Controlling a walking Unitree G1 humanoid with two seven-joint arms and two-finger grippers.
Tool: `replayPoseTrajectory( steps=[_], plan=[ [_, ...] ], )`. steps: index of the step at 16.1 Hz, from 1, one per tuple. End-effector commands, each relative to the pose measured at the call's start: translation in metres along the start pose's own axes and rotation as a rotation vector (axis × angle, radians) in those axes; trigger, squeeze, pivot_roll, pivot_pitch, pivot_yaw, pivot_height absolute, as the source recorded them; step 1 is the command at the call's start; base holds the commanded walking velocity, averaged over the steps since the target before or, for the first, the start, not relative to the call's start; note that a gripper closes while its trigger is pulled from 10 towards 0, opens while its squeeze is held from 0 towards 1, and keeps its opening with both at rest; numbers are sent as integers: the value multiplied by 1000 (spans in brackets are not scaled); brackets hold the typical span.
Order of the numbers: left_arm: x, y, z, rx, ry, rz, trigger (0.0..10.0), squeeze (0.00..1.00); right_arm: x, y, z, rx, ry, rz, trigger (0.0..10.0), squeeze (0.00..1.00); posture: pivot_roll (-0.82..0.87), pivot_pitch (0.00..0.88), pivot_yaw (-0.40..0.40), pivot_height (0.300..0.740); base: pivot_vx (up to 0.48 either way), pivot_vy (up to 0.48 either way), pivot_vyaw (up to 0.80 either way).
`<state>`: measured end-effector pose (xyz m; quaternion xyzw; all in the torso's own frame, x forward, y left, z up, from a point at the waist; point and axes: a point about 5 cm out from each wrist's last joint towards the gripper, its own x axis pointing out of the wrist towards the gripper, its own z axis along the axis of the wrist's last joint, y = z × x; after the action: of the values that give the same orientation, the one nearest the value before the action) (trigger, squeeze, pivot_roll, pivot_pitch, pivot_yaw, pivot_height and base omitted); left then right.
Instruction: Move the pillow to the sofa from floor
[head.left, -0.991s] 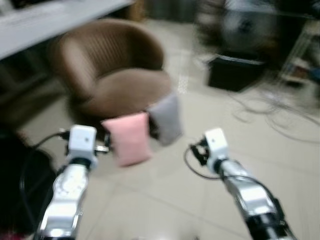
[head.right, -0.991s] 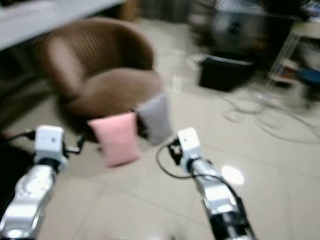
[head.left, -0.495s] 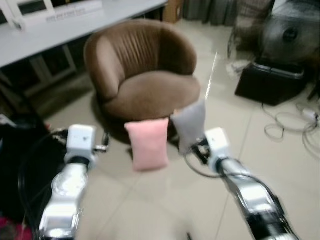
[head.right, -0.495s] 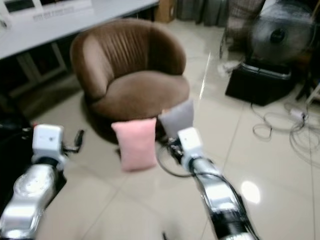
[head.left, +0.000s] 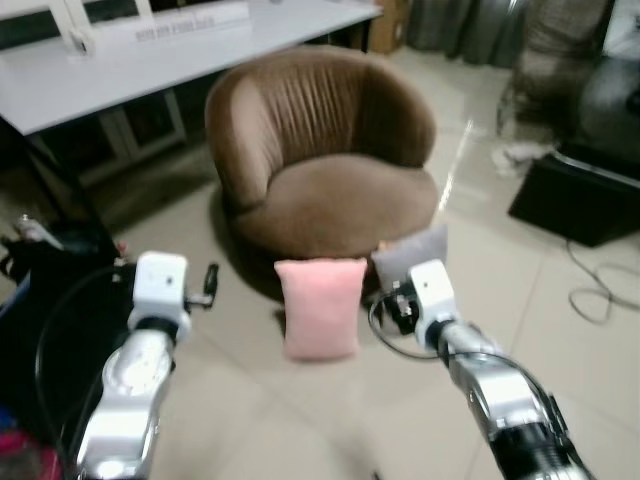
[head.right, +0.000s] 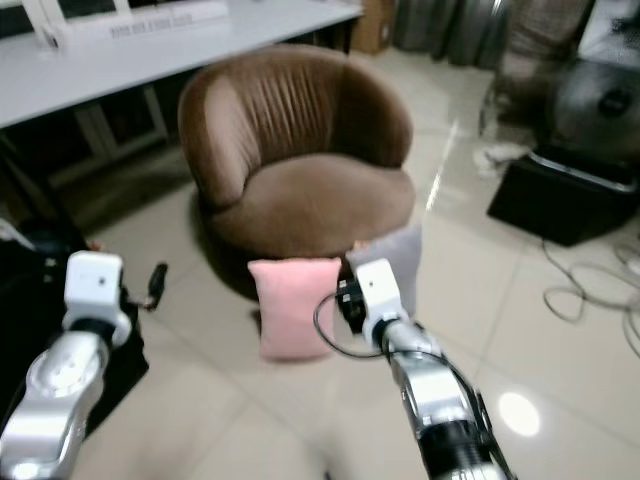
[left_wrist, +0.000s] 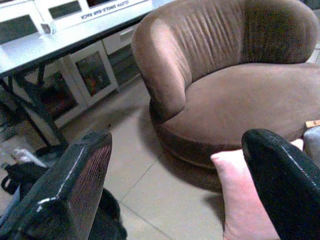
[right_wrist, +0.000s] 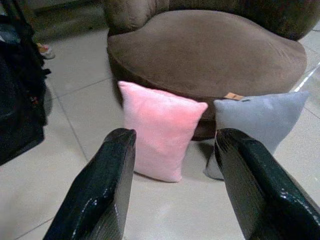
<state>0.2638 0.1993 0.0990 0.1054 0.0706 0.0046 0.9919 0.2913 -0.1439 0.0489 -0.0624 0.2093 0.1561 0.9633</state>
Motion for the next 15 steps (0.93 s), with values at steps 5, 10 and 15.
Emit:
replayPoseTrajectory(
  steps=[5, 10, 15],
  plan=[
    [2, 3, 3, 34, -5, -21, 10000, 0, 0, -3, 1, 22, -10, -37, 10000, 0, 102, 0, 17, 740, 399, 0, 0],
    [2, 3, 3, 34, -2, -31, 10000, 0, -1, -4, -1, 47, -4, -47, 10000, 0, 102, 0, 17, 740, 396, 0, -291],
    [2, 4, 1, 30, 3, -24, 10000, 0, 1, -5, -2, 35, 4, -60, 10000, 0, 98, 0, 21, 740, 398, 0, -439]
  ],
)
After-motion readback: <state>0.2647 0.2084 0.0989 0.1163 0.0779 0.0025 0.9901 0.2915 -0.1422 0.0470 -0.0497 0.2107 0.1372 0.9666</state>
